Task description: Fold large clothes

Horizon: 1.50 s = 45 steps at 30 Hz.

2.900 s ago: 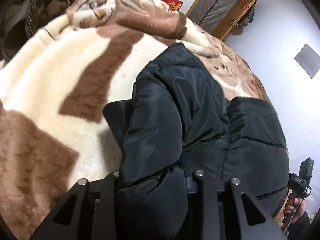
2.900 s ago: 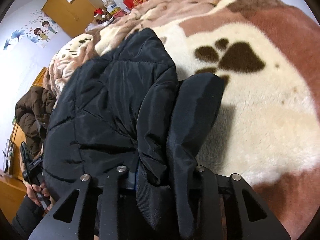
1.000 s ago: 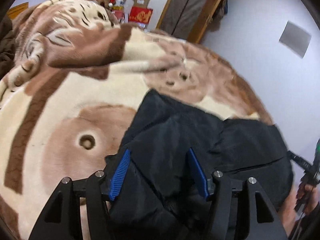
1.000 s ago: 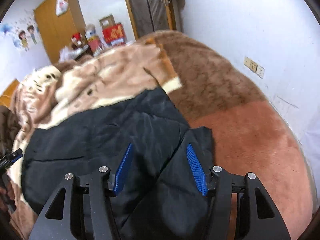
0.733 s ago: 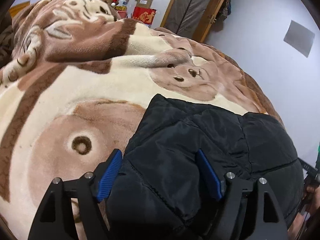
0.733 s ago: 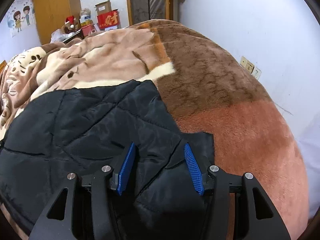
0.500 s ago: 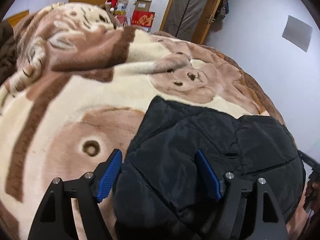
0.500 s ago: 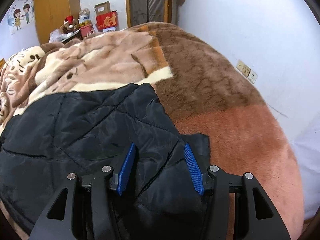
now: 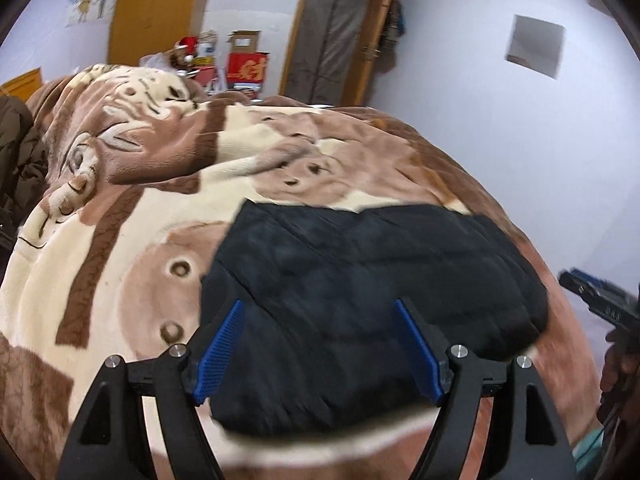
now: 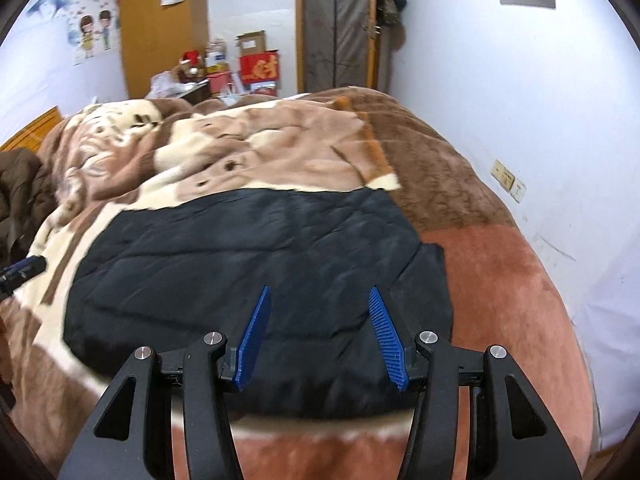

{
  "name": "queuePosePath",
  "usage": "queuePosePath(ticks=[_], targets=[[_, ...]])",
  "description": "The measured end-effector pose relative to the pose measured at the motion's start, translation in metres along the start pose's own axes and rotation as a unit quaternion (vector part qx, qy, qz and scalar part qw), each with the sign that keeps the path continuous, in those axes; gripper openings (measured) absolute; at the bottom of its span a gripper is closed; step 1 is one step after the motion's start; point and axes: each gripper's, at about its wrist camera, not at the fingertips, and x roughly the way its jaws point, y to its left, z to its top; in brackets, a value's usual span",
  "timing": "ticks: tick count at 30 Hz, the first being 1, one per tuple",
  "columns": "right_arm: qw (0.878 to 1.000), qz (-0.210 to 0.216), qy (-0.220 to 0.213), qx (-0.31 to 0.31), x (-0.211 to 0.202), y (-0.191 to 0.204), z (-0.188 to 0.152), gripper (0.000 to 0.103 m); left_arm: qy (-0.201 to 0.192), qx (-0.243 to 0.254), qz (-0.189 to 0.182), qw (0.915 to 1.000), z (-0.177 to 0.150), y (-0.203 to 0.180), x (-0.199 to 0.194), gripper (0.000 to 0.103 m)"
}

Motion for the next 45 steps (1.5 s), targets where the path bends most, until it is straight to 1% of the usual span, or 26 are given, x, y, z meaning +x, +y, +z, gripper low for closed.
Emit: queuePosePath(ticks=[3, 8, 15, 19, 23, 28, 33, 45], targets=[[1.0, 0.003, -0.002, 0.0, -0.025, 0.014, -0.015, 0.052, 0.006, 0.016, -0.009, 0.9998, -0.021, -0.019, -0.025, 0.078], [1.0, 0.003, -0.002, 0.002, -0.061, 0.031, -0.043, 0.052, 0.02, 0.03, -0.011, 0.9993, -0.057, -0.035, -0.06, 0.078], [1.0, -0.003, 0.014, 0.009, -0.1, 0.044, -0.087, 0.052, 0.04, 0.024, 0.0, 0.9989, -0.097, -0.041, -0.097, 0.078], [1.0, -0.007, 0.023, 0.014, -0.119, 0.048, -0.109, 0.052, 0.047, 0.025, 0.01, 0.9985, -0.114, -0.043, -0.112, 0.078], [1.0, -0.009, 0.023, -0.004, -0.134, 0.059, -0.122, 0.052, 0.051, 0.034, 0.014, 0.998, -0.13, -0.05, -0.128, 0.078], [0.999, -0.01, 0.016, -0.028, -0.142, 0.07, -0.129, 0.052, 0.055, 0.033, 0.005, 0.9979, -0.139, -0.055, -0.136, 0.078], [0.999, -0.003, 0.014, -0.031, -0.145, 0.074, -0.13, 0.052, 0.066, 0.022, 0.009, 0.9976, -0.141, -0.053, -0.134, 0.078], [0.999, -0.003, 0.022, -0.034, -0.144, 0.074, -0.133, 0.052, 0.061, 0.021, 0.008, 0.9979, -0.14, -0.056, -0.136, 0.078]])
